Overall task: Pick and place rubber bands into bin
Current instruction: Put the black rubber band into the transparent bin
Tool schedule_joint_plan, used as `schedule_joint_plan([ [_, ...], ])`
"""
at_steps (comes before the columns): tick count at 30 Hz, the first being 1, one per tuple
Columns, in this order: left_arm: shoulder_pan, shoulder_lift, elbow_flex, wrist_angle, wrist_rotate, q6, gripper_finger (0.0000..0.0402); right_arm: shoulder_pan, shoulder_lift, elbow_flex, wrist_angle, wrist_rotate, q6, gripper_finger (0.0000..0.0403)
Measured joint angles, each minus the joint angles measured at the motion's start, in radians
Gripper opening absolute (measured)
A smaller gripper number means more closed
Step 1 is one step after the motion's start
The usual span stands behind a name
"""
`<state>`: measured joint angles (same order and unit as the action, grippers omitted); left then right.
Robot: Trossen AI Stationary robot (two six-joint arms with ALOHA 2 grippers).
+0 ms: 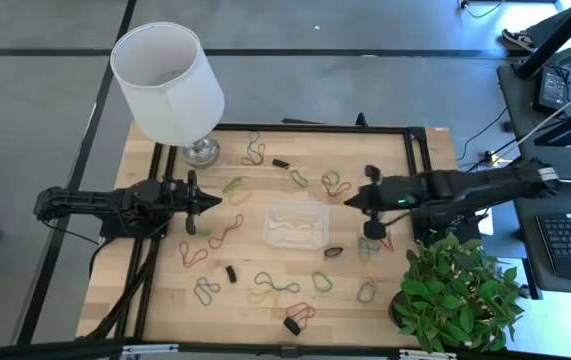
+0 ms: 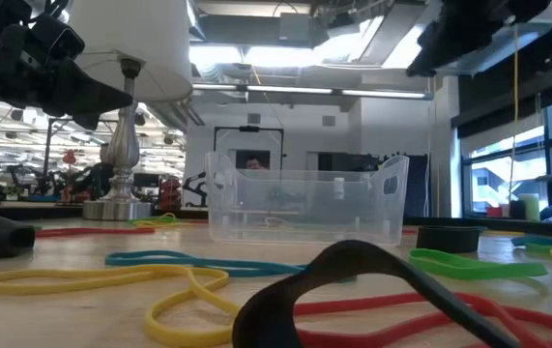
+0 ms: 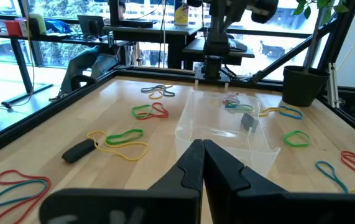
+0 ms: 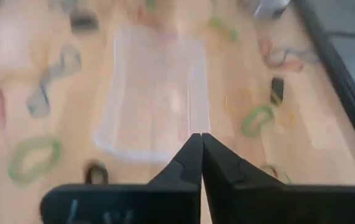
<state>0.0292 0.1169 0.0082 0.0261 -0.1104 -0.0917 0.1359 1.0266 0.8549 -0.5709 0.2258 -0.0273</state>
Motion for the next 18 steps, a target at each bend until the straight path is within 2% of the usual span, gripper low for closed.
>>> schedule_joint_plan([
  [4,0.000,0.000,0.000,0.000,0.000,0.000,0.0004,0.000,0.199,0.137,-0.167,-0.003,0.021,0.0032],
  [9,0.000,0.000,0.000,0.000,0.000,0.000,0.0004,0.024,0.376,0.262,-0.346,-0.097,0.106,0.0057],
  [14,0.000,0.000,0.000,0.000,0.000,0.000,0.0004,0.103,0.467,0.260,-0.365,-0.124,0.264,0.0093],
  [18,0.000,0.000,0.000,0.000,0.000,0.000,0.0004,0.178,0.511,0.229,-0.294,-0.126,0.410,0.0124],
])
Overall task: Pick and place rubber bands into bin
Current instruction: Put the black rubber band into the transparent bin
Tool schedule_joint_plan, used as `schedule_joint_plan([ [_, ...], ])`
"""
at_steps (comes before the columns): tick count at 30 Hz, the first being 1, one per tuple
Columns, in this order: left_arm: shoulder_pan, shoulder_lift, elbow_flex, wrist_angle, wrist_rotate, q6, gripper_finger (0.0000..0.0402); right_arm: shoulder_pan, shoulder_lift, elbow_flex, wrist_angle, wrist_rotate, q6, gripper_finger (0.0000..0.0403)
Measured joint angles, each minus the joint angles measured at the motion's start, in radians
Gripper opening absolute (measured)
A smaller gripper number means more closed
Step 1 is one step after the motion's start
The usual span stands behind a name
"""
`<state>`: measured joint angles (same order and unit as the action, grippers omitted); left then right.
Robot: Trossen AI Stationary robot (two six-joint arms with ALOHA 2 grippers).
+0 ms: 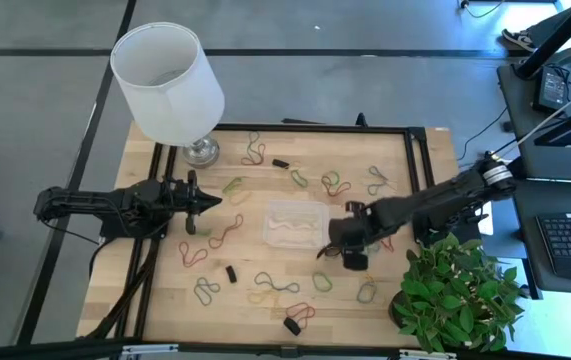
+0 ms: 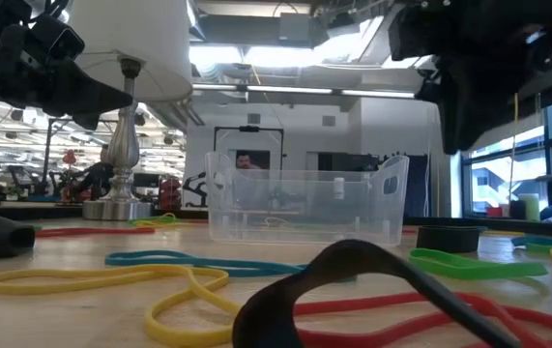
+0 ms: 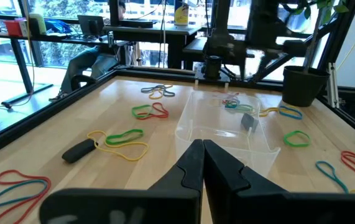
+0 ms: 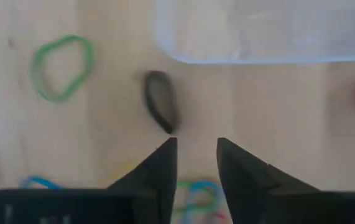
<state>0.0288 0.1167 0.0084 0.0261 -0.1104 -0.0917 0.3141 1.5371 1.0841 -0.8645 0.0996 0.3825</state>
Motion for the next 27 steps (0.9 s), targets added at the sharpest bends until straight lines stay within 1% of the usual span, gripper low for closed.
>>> schedule_joint_plan([
  [2,0.000,0.000,0.000,0.000,0.000,0.000,0.0004,0.032,0.017,-0.015,0.054,0.000,0.027,0.0138],
  [5,0.000,0.000,0.000,0.000,0.000,0.000,0.0004,0.065,0.042,-0.022,0.132,0.002,0.014,0.0153],
  [10,0.000,0.000,0.000,0.000,0.000,0.000,0.0004,0.081,0.112,-0.024,0.148,0.012,-0.020,0.0166],
  [14,0.000,0.000,0.000,0.000,0.000,0.000,0.0004,0.080,0.183,-0.025,0.157,0.015,-0.020,0.0165],
  [18,0.000,0.000,0.000,0.000,0.000,0.000,0.0004,0.079,0.243,-0.025,0.162,0.020,-0.021,0.0153],
  [22,0.000,0.000,0.000,0.000,0.000,0.000,0.0004,0.079,0.281,-0.032,0.166,0.066,-0.020,0.0135],
  [25,0.000,0.000,0.000,0.000,0.000,0.000,0.0004,0.076,0.283,-0.051,0.182,0.064,0.014,0.0106],
  [27,0.000,0.000,0.000,0.000,0.000,0.000,0.0004,0.076,0.277,-0.061,0.183,0.058,0.062,0.0073],
])
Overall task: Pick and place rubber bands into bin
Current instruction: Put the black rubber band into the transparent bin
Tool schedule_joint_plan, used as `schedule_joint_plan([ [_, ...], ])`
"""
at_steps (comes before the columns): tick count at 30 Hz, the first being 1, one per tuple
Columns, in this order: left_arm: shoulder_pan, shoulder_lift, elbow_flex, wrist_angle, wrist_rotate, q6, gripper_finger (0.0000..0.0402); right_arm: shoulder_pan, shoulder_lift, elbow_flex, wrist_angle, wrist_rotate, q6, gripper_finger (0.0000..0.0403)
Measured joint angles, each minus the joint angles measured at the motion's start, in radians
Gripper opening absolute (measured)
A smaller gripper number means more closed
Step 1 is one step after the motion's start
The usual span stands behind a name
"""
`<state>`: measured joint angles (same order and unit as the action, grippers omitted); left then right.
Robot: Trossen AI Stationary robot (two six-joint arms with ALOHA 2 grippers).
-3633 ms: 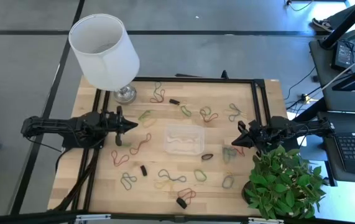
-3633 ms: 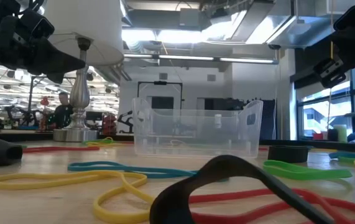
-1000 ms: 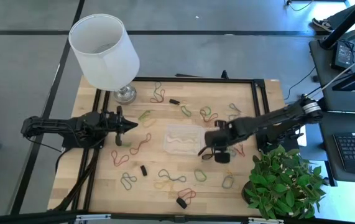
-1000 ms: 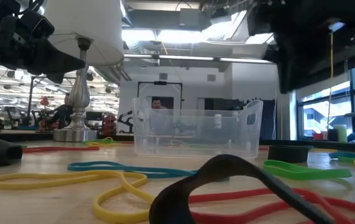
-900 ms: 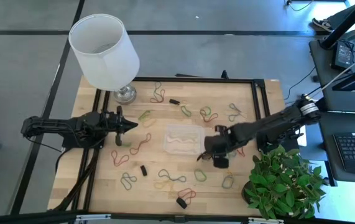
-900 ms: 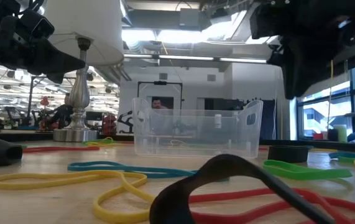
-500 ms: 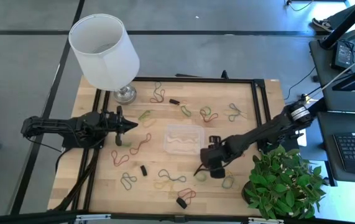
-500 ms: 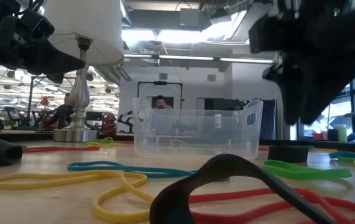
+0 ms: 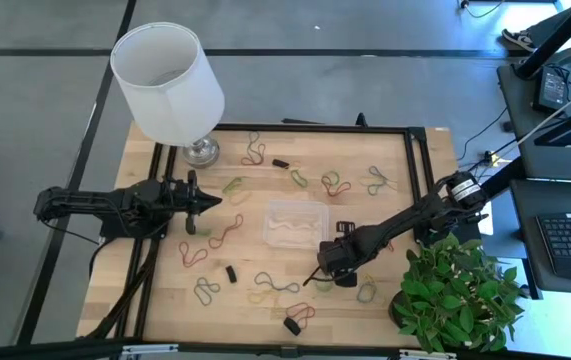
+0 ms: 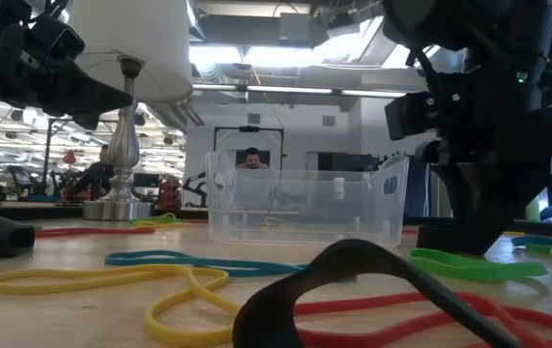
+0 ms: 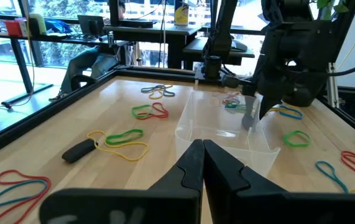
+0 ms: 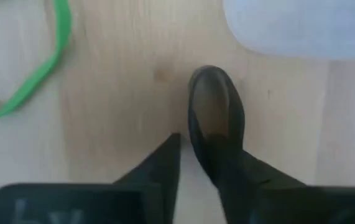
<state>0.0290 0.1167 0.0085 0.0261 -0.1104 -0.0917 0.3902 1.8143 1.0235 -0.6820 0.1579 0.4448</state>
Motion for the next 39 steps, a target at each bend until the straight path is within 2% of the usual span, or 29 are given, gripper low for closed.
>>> schedule_joint_plan([
  [2,0.000,0.000,0.000,0.000,0.000,0.000,0.0004,0.003,-0.020,-0.008,-0.009,0.003,0.023,0.0030],
  [4,0.000,0.000,0.000,0.000,0.000,0.000,0.0004,0.012,-0.054,-0.014,-0.043,0.011,0.040,0.0011],
  [10,0.000,0.000,0.000,0.000,0.000,0.000,0.0004,0.042,-0.236,0.005,-0.161,0.008,0.185,0.0005],
  [14,0.000,0.000,0.000,0.000,0.000,0.000,0.0004,0.046,-0.339,0.101,-0.259,0.067,0.239,0.0004],
  [17,0.000,0.000,0.000,0.000,0.000,0.000,0.0004,0.022,-0.338,0.234,-0.345,0.119,0.195,0.0003],
  [23,0.000,0.000,0.000,0.000,0.000,0.000,0.0004,-0.094,-0.182,0.539,-0.436,0.140,-0.011,0.0002],
  [28,0.000,0.000,0.000,0.000,0.000,0.000,0.0004,-0.175,0.010,0.713,-0.434,0.102,-0.146,0.0001],
  [32,0.000,0.000,0.000,0.000,0.000,0.000,0.0004,-0.215,0.151,0.777,-0.431,0.021,-0.192,0.0001],
  [36,0.000,0.000,0.000,0.000,0.000,0.000,0.0004,-0.244,0.260,0.774,-0.431,-0.061,-0.212,0.0000],
  [39,0.000,0.000,0.000,0.000,0.000,0.000,0.0004,-0.259,0.317,0.770,-0.430,-0.082,-0.215,0.0000],
])
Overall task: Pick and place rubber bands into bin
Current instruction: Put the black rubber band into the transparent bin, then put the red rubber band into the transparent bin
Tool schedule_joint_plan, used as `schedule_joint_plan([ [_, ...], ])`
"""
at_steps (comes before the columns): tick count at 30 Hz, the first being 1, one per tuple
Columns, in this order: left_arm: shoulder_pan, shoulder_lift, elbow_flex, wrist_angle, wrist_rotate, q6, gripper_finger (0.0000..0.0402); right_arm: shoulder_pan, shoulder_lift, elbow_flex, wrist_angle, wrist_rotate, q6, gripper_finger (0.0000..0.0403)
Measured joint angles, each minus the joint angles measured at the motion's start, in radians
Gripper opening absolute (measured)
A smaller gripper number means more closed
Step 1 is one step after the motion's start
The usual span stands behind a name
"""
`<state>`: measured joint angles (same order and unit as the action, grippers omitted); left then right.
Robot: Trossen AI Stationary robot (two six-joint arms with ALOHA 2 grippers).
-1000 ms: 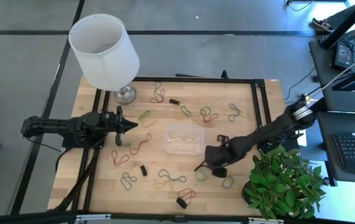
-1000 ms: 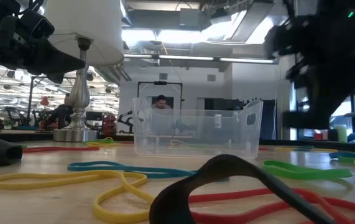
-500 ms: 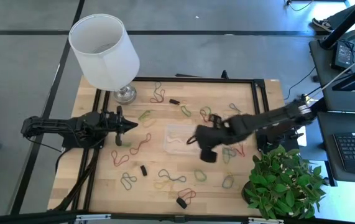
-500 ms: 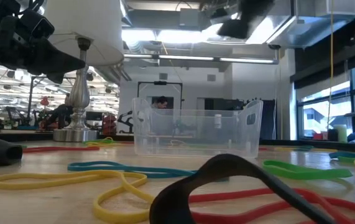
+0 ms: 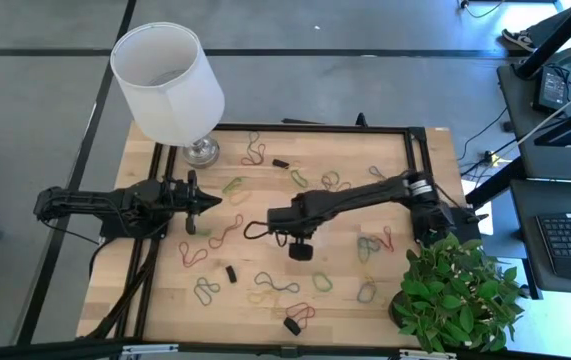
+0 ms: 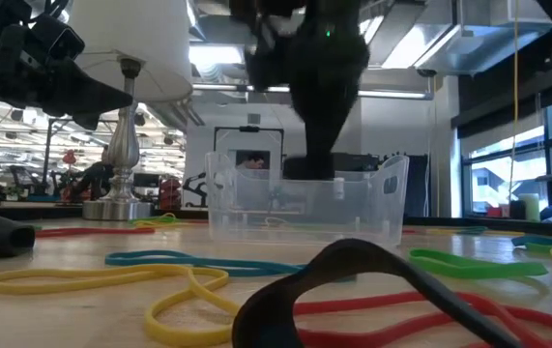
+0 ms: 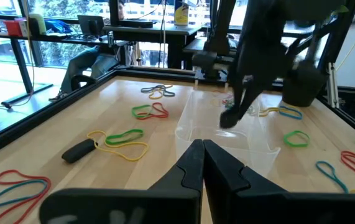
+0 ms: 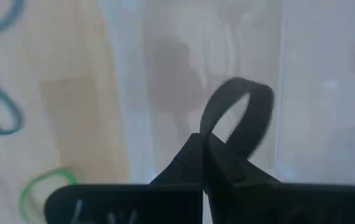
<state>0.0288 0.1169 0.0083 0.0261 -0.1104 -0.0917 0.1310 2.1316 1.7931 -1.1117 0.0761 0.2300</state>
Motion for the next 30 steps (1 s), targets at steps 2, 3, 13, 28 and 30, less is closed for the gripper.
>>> schedule_joint_plan([
  [2,0.000,0.000,0.000,0.000,0.000,0.000,0.0004,-0.009,0.031,0.000,0.002,-0.002,0.000,0.0001],
  [3,0.000,0.000,0.000,0.000,0.000,0.000,0.0004,-0.013,0.043,0.000,0.001,-0.012,0.001,0.0004],
  [13,0.000,0.000,0.000,0.000,0.000,0.000,0.0004,-0.025,0.047,0.006,-0.004,-0.054,0.079,0.0084],
  [28,0.000,0.000,0.000,0.000,0.000,0.000,0.0004,-0.021,-0.071,0.013,-0.078,-0.049,0.235,0.0115],
  [30,0.000,0.000,0.000,0.000,0.000,0.000,0.0004,-0.010,-0.120,0.013,-0.087,-0.027,0.263,0.0105],
])
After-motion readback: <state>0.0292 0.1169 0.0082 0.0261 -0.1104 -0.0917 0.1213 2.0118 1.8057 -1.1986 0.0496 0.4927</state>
